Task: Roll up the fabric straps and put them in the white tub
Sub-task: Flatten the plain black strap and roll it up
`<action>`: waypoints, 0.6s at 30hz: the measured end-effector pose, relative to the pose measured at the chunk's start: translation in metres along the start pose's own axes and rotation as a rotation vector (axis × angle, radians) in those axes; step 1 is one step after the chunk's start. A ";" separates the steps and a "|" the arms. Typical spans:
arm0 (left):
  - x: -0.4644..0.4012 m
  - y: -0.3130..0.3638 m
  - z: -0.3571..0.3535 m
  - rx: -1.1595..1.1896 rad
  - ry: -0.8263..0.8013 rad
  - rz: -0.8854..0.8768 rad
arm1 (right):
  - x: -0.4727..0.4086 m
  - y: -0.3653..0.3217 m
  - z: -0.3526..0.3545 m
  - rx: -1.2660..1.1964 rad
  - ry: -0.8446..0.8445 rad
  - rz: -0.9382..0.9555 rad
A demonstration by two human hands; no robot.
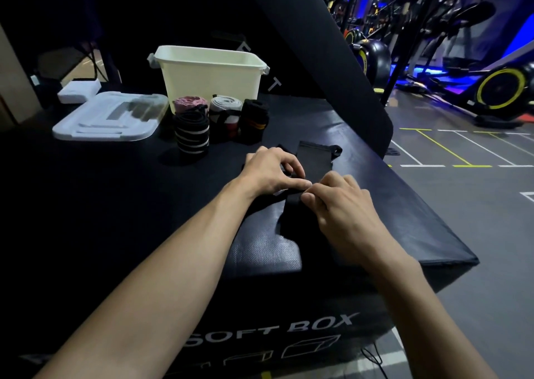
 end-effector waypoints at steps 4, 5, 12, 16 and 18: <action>0.000 0.000 -0.001 -0.004 -0.007 0.014 | -0.007 0.001 0.000 -0.029 0.012 0.002; 0.000 0.001 -0.001 -0.008 -0.012 0.015 | -0.009 0.001 -0.001 -0.034 0.031 -0.005; -0.001 0.004 0.001 -0.031 -0.069 0.023 | -0.003 -0.013 -0.006 -0.047 0.345 0.018; -0.001 0.003 0.000 -0.017 -0.055 0.011 | 0.007 -0.008 -0.007 0.034 0.420 0.089; -0.002 0.000 0.000 -0.010 -0.032 0.007 | 0.013 -0.004 -0.009 0.044 0.343 0.101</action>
Point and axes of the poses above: each hand's wrist, its own x-axis away from the middle knuckle, its own z-axis out of the back of the hand, y = z × x, the point moved 1 cm from there along -x, towards the middle knuckle, and after that the axes turned 10 degrees about y, right-handed, at the moved point
